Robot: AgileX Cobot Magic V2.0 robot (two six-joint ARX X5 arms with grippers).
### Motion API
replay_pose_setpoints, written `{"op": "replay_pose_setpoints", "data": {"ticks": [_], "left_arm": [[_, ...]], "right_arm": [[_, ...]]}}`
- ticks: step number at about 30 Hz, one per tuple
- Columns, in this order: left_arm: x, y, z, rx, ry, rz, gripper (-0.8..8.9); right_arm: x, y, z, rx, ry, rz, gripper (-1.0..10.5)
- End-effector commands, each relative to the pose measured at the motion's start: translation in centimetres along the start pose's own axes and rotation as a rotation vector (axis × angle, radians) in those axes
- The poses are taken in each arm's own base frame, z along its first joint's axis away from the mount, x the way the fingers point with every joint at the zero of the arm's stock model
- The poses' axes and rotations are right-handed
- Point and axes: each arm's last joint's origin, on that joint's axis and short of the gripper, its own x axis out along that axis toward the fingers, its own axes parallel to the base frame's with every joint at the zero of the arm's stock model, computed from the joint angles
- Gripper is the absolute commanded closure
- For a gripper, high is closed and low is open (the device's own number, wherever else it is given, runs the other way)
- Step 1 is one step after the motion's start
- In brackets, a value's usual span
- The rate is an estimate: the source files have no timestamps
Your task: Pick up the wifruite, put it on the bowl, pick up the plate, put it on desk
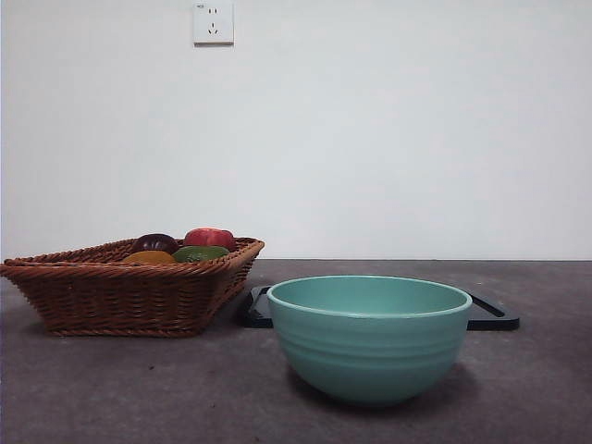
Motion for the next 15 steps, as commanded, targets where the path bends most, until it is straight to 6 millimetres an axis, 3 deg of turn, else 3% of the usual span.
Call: {"op": "replay_pose_setpoints", "data": {"ticks": [1, 7, 15], "left_arm": [[0.1, -0.1, -0.8, 0.004, 0.015, 0.005, 8.06], [0.3, -0.4, -2.6, 0.008, 0.107, -0.010, 8.06], [0.2, -0.5, -3.4, 0.011, 0.190, -0.024, 8.06]], "right_arm": [[-0.2, 0.3, 0.4, -0.024, -0.016, 0.014, 9.4], [-0.2, 0.3, 0.4, -0.023, -0.017, 0.014, 9.4], [-0.2, 0.3, 0.4, -0.023, -0.017, 0.014, 9.4]]}}
